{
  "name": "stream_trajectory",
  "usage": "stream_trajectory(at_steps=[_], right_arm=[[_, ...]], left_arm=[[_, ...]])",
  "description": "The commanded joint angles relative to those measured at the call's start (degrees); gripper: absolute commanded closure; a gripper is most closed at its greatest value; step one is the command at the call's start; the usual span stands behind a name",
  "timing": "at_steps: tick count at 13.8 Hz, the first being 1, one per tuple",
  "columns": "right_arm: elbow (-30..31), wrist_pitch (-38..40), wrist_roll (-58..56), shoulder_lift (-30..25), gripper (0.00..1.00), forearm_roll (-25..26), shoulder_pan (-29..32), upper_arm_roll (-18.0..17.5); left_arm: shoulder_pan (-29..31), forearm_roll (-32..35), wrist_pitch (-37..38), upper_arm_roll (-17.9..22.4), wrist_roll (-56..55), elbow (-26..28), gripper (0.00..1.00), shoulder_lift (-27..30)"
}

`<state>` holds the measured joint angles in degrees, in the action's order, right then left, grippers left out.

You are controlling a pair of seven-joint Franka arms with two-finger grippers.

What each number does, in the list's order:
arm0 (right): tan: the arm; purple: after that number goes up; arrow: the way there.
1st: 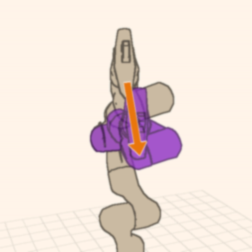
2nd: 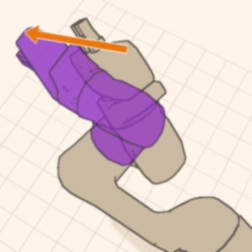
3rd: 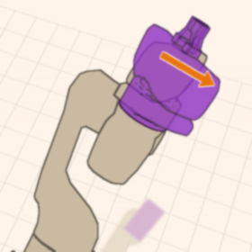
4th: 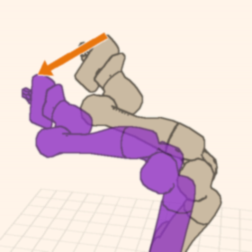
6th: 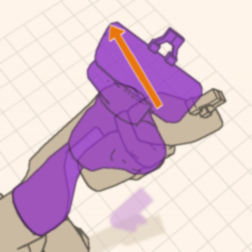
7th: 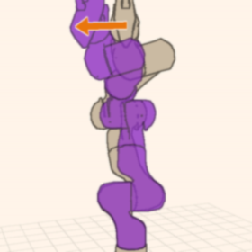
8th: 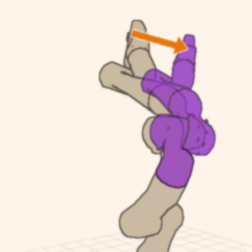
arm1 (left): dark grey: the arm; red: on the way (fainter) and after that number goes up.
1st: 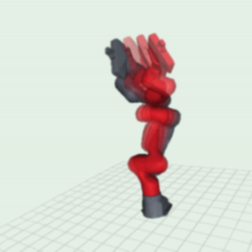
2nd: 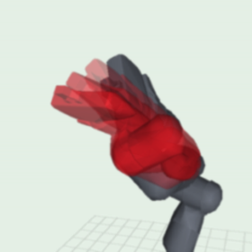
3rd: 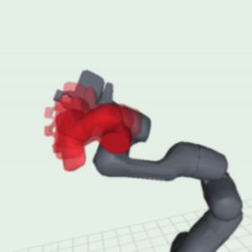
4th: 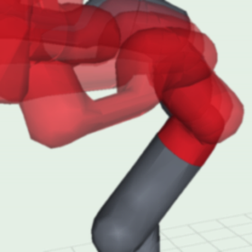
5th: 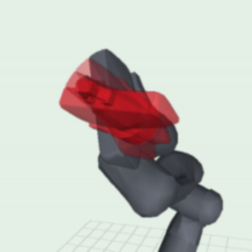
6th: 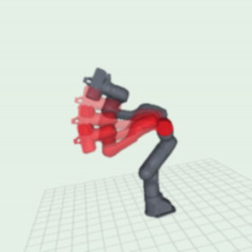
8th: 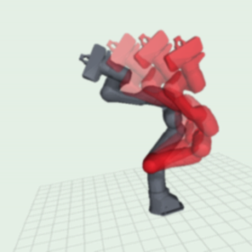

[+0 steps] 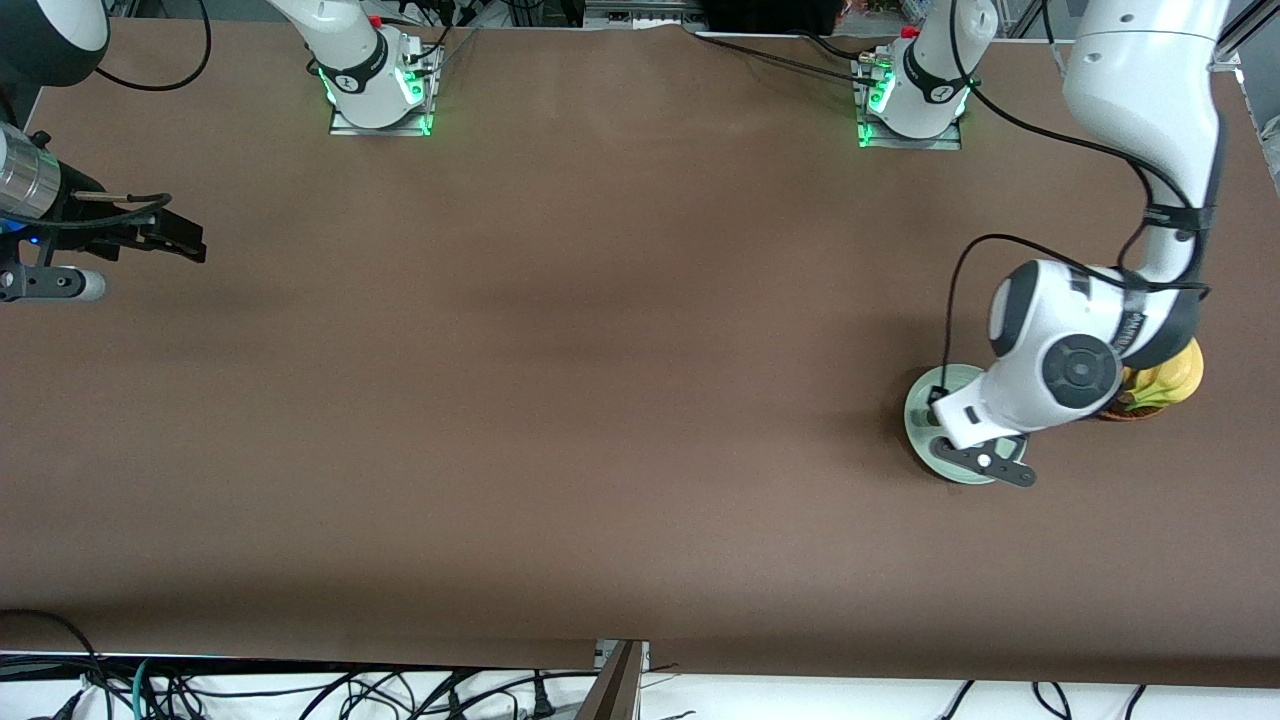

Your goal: Collect all strawberries into plate

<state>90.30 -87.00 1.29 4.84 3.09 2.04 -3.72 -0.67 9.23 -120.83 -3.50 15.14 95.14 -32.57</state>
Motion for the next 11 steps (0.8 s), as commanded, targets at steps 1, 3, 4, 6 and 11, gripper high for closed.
stream_trajectory(at_steps=[1,3,4,6,11], right_arm=[[-1.44,0.61,-0.23,-0.01,0.00,-0.89,0.77,-0.41],[-1.53,0.61,-0.06,0.43,0.00,-0.98,0.77,-0.32],[-1.53,0.61,-0.06,0.52,0.00,-0.89,0.77,-0.32],[-1.53,0.69,0.03,0.44,0.00,-0.89,0.51,-0.41],[-1.53,0.61,0.03,0.52,0.00,-0.98,0.51,-0.41]], left_arm=[[2.77,1.58,-2.64,-0.89,7.77,-1.80,0.85,-3.55],[2.78,1.58,-3.18,-0.89,9.03,-1.80,0.84,-4.26],[2.78,1.58,-3.18,-0.89,9.03,-1.80,0.84,-4.26],[2.69,1.49,-3.18,-0.98,9.03,-1.80,0.78,-4.61],[2.69,0.61,-3.09,-1.07,8.94,-1.71,0.00,-4.96]])
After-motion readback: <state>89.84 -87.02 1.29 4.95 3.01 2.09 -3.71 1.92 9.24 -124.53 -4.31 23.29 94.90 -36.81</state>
